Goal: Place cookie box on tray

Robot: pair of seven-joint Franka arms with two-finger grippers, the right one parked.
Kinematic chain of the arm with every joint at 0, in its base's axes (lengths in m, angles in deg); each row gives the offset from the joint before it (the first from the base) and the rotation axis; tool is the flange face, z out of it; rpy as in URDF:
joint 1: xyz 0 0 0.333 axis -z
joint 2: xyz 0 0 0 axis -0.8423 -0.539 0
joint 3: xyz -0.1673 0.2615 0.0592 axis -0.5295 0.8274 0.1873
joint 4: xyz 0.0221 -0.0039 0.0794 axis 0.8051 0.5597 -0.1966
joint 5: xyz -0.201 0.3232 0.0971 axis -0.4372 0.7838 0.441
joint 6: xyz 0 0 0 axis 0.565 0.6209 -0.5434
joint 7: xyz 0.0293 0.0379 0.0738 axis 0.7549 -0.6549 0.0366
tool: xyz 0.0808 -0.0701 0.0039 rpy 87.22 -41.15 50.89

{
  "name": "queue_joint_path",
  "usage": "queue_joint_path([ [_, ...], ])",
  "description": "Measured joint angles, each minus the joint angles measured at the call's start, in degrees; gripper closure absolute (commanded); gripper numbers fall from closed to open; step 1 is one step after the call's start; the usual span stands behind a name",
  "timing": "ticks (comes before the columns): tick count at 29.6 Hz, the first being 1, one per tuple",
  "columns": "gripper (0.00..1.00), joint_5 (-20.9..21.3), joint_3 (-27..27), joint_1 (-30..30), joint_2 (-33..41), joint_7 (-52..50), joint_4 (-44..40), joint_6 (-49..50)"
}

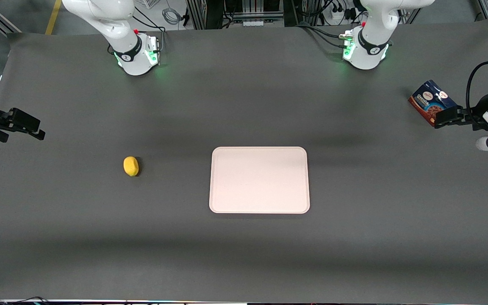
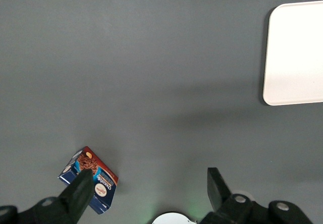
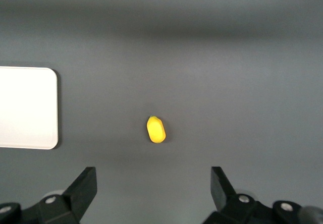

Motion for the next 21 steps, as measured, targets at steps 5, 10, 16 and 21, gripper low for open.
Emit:
queue_joint_path([
  [5,0.0,0.0,0.1,0.0,0.0,0.0,-0.1,0.0],
  [10,0.0,0.0,0.1,0.0,0.0,0.0,-0.2,0.0],
  [16,0.0,0.0,0.1,0.0,0.1,0.0,-0.5,1.5],
  [21,0.0,0.2,0.0,0.0,1.0,0.6,-0.6,2.9],
])
